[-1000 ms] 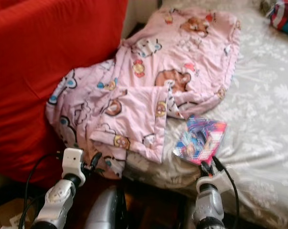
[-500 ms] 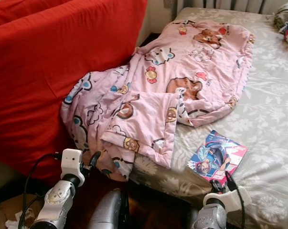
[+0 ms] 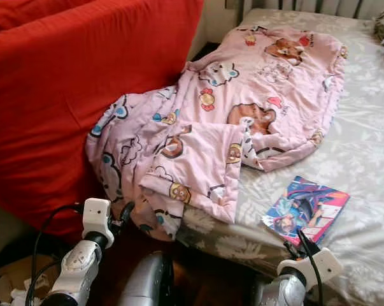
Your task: Clean up the room
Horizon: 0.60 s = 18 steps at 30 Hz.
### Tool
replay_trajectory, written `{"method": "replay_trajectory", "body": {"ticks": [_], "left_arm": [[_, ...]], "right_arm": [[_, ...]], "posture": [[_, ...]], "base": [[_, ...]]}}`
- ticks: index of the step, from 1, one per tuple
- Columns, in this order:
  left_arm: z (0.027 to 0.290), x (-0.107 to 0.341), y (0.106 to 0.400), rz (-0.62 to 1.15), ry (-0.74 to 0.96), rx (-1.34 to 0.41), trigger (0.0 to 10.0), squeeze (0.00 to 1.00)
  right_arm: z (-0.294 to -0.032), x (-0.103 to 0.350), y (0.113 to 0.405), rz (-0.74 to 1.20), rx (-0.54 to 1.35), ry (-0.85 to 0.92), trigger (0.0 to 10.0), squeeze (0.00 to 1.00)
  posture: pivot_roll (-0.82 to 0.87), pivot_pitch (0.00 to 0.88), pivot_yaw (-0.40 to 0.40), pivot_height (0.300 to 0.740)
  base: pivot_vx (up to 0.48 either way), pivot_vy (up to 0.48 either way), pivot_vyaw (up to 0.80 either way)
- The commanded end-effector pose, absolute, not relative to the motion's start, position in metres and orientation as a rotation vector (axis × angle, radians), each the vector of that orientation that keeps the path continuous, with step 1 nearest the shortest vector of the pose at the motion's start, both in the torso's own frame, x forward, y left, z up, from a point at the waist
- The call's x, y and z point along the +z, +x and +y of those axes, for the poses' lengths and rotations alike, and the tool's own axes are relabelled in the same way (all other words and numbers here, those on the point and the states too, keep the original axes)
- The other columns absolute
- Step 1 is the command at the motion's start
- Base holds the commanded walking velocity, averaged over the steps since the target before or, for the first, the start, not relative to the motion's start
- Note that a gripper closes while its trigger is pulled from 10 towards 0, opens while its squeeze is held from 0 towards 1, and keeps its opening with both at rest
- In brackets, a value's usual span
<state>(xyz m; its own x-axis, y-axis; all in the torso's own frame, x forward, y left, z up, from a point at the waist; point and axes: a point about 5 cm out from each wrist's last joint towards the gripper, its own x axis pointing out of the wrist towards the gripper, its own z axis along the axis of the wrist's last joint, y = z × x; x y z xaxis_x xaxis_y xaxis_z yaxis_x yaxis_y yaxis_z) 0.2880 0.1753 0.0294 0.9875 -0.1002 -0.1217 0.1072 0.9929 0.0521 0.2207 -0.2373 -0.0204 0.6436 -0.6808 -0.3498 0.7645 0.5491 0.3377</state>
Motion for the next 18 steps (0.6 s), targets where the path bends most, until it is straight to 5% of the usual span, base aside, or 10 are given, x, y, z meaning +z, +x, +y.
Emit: {"method": "replay_trajectory", "body": {"ticks": [1,5,11,16,18], "left_arm": [[0.184,0.025,0.284,0.136,0.068,-0.079,10.0,0.00],[0.185,0.025,0.284,0.133,0.069,-0.078,10.0,0.00],[0.183,0.025,0.285,0.129,0.068,-0.079,10.0,0.00],[0.182,0.025,0.285,0.128,0.068,-0.079,10.0,0.00],[0.182,0.025,0.285,0.129,0.071,-0.081,10.0,0.00]], "right_arm": [[-0.273,-0.019,0.188,0.154,-1.088,0.349,0.0,0.00],[-0.277,0.000,0.195,0.104,-1.037,0.134,0.0,0.00],[-0.271,0.005,0.202,0.090,-1.010,0.083,0.0,0.00],[-0.253,-0.013,0.209,0.190,-0.945,0.337,0.0,0.00],[-0.244,-0.028,0.208,0.261,-0.958,0.570,0.2,0.00]], "posture": [[0.06,0.120,0.088,0.611],[0.06,0.120,0.088,0.611],[0.06,0.120,0.087,0.611],[0.06,0.120,0.085,0.611],[0.06,0.122,0.085,0.611]], "base": [[0.000,0.000,0.00],[0.000,0.000,0.00],[0.000,0.000,0.00],[0.000,0.000,0.00],[0.000,0.000,0.00]]}}
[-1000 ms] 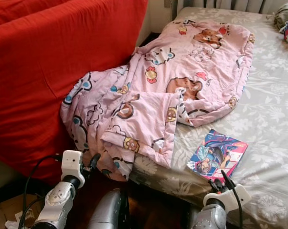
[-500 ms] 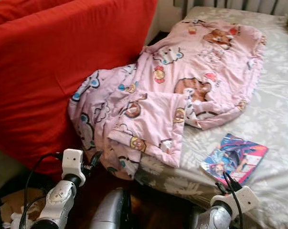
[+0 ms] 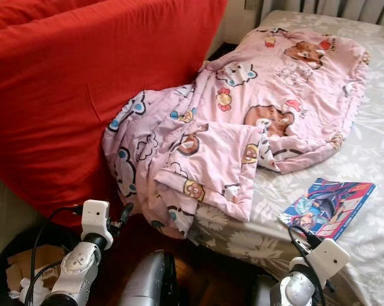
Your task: Clean up the room
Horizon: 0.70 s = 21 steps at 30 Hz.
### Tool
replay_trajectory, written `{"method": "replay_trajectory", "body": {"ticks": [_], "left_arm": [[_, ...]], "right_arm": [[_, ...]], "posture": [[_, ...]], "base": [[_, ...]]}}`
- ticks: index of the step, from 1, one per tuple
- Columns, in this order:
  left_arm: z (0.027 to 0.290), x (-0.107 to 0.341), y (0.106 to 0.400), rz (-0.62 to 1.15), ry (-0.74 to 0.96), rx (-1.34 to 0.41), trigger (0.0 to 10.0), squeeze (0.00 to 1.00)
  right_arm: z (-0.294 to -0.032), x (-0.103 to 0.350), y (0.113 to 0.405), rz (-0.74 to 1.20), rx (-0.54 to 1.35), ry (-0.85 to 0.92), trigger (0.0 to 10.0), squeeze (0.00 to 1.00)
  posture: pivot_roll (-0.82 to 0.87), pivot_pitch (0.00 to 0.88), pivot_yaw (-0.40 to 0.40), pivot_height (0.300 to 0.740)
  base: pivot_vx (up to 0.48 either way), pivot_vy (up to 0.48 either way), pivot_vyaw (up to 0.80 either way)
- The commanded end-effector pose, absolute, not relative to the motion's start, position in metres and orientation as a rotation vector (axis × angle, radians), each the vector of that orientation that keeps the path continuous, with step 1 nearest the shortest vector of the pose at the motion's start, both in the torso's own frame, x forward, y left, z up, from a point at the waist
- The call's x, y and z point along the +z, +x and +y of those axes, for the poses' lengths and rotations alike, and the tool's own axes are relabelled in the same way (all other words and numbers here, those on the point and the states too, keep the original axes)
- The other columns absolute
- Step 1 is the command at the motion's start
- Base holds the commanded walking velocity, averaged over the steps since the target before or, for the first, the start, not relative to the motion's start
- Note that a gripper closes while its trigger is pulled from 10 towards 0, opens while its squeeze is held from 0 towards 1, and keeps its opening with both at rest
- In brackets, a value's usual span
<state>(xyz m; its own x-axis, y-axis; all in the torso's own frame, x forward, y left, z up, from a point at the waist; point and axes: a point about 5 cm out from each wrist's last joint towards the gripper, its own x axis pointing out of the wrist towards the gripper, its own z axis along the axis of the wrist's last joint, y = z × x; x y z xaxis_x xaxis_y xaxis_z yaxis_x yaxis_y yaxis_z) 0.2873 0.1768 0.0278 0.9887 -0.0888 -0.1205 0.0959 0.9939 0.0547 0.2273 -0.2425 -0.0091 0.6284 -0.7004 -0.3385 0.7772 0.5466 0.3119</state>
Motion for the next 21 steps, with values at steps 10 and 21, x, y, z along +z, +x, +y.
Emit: {"method": "replay_trajectory", "body": {"ticks": [10,21], "left_arm": [[0.183,0.023,0.283,0.139,0.075,-0.082,10.0,0.00],[0.182,0.021,0.283,0.152,0.084,-0.087,10.0,0.00]], "right_arm": [[-0.240,-0.051,0.193,0.381,-0.976,0.731,10.0,1.00],[-0.245,-0.046,0.201,0.331,-0.929,0.732,0.0,0.67]], "posture": [[0.07,0.126,0.091,0.611],[0.07,0.125,0.098,0.611]], "base": [[0.000,0.000,0.00],[0.000,0.000,0.00]]}}
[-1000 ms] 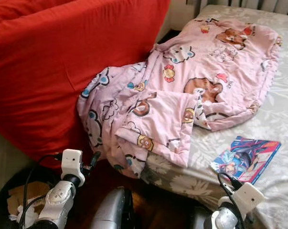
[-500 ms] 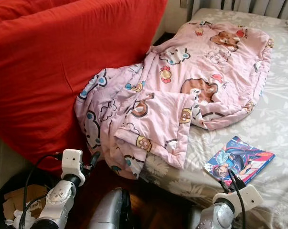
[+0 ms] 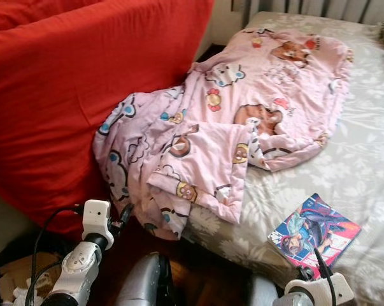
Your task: Clean up the room
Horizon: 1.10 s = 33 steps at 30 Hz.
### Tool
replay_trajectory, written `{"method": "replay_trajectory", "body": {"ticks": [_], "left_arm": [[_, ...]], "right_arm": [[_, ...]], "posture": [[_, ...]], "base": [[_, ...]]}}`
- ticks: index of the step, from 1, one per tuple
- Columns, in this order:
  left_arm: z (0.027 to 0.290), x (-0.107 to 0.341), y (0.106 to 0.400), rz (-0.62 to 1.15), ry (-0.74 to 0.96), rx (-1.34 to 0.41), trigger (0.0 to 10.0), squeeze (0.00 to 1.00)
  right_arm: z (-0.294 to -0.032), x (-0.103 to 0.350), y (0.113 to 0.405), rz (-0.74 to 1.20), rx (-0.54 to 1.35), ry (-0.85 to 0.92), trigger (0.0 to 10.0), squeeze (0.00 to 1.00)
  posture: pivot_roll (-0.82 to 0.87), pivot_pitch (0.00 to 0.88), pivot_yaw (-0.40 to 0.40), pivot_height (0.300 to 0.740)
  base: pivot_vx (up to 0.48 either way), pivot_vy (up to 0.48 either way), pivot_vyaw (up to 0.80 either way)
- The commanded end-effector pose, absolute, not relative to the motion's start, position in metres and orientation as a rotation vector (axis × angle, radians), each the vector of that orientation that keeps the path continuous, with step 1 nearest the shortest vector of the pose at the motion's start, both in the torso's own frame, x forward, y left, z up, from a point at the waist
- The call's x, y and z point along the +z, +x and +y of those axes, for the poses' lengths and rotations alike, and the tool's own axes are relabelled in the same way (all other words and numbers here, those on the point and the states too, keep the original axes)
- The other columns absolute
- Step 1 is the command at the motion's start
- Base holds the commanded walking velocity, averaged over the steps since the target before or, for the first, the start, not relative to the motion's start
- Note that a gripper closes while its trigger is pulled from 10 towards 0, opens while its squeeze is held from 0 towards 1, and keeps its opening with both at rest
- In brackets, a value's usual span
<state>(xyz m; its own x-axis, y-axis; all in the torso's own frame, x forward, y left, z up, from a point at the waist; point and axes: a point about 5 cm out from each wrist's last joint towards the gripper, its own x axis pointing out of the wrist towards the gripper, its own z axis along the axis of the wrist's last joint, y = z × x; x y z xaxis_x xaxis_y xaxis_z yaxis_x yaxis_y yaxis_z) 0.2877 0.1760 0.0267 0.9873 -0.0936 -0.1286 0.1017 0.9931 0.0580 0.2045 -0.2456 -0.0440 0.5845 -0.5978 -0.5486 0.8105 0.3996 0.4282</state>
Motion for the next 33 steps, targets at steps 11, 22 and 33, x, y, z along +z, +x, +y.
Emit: {"method": "replay_trajectory", "body": {"ticks": [11,22,33], "left_arm": [[0.185,0.020,0.283,0.159,0.094,-0.079,10.0,0.00],[0.186,0.020,0.283,0.163,0.101,-0.068,10.0,0.00],[0.186,0.020,0.285,0.166,0.099,-0.057,10.0,0.00]], "right_arm": [[-0.246,-0.034,0.214,0.272,-0.848,0.643,0.0,0.03],[-0.234,-0.013,0.239,0.195,-0.646,0.438,0.0,0.00],[-0.225,0.022,0.268,0.063,-0.428,0.208,0.0,0.00]], "posture": [[0.07,0.123,0.101,0.611],[0.07,0.123,0.099,0.611],[0.05,0.112,0.090,0.611]], "base": [[0.000,0.000,0.00],[0.000,0.000,0.00],[0.000,0.000,0.00]]}}
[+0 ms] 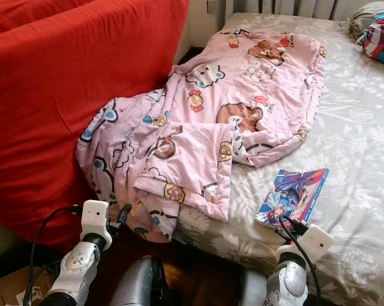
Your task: Clean up the room
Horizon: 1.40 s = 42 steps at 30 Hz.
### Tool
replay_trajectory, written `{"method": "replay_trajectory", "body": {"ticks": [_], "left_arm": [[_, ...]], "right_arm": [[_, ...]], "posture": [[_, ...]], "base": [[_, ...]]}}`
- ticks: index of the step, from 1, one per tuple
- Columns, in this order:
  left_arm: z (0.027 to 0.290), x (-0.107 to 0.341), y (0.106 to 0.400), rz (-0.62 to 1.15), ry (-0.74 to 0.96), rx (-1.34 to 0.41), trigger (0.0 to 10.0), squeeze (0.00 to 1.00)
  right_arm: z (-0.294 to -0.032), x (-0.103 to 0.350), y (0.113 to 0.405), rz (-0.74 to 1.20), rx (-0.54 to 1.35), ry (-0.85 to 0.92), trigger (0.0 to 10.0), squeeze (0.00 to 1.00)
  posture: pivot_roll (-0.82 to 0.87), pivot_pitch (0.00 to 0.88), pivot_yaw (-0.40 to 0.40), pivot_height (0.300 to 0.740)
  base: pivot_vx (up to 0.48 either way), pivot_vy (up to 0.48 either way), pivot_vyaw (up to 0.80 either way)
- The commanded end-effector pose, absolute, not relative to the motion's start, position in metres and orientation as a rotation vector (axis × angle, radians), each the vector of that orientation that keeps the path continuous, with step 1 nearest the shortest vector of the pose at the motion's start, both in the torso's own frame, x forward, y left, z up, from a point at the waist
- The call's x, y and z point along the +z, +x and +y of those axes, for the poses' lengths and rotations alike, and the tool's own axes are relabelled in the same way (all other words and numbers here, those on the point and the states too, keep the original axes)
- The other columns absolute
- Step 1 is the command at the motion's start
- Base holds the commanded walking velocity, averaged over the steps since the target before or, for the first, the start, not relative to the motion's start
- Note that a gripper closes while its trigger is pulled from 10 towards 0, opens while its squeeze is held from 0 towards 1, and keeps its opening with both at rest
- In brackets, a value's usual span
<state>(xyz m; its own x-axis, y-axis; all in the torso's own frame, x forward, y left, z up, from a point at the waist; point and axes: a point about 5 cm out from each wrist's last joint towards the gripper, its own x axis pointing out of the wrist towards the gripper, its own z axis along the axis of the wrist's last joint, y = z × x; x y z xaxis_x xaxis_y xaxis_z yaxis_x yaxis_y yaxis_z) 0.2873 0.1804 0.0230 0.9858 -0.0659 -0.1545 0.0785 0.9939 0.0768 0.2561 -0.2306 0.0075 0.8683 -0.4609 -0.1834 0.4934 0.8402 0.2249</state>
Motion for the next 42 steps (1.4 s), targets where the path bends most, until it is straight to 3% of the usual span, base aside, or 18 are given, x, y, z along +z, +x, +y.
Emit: {"method": "replay_trajectory", "body": {"ticks": [1,2,3,11,31,42], "left_arm": [[0.186,0.020,0.285,0.166,0.099,-0.057,10.0,0.00],[0.186,0.020,0.286,0.167,0.099,-0.057,10.0,0.00],[0.185,0.021,0.287,0.170,0.096,-0.056,10.0,0.00],[0.183,0.019,0.290,0.192,0.060,-0.039,10.0,0.00],[0.188,0.014,0.296,0.273,0.003,0.022,10.0,0.00],[0.194,-0.004,0.282,0.392,-0.012,0.044,10.0,0.00]], "right_arm": [[-0.225,0.022,0.268,0.063,-0.428,0.208,0.0,0.00],[-0.224,0.025,0.270,0.056,-0.406,0.196,0.0,0.00],[-0.221,0.029,0.276,0.057,-0.349,0.167,10.0,0.00],[-0.211,0.041,0.290,0.049,-0.220,0.080,10.0,0.00],[-0.203,0.045,0.300,0.069,-0.170,0.065,10.0,0.00],[-0.199,0.037,0.298,0.097,-0.161,0.095,10.0,0.00]], "posture": [[0.05,0.112,0.090,0.611],[0.04,0.110,0.088,0.611],[0.04,0.106,0.085,0.611],[0.03,0.079,0.074,0.611],[0.03,0.000,0.058,0.740],[0.02,0.000,0.059,0.740]], "base": [[0.000,0.000,0.00],[0.000,0.000,0.00],[0.000,0.000,0.00],[0.000,0.000,0.00],[0.000,0.000,0.00],[0.000,0.000,0.00]]}}
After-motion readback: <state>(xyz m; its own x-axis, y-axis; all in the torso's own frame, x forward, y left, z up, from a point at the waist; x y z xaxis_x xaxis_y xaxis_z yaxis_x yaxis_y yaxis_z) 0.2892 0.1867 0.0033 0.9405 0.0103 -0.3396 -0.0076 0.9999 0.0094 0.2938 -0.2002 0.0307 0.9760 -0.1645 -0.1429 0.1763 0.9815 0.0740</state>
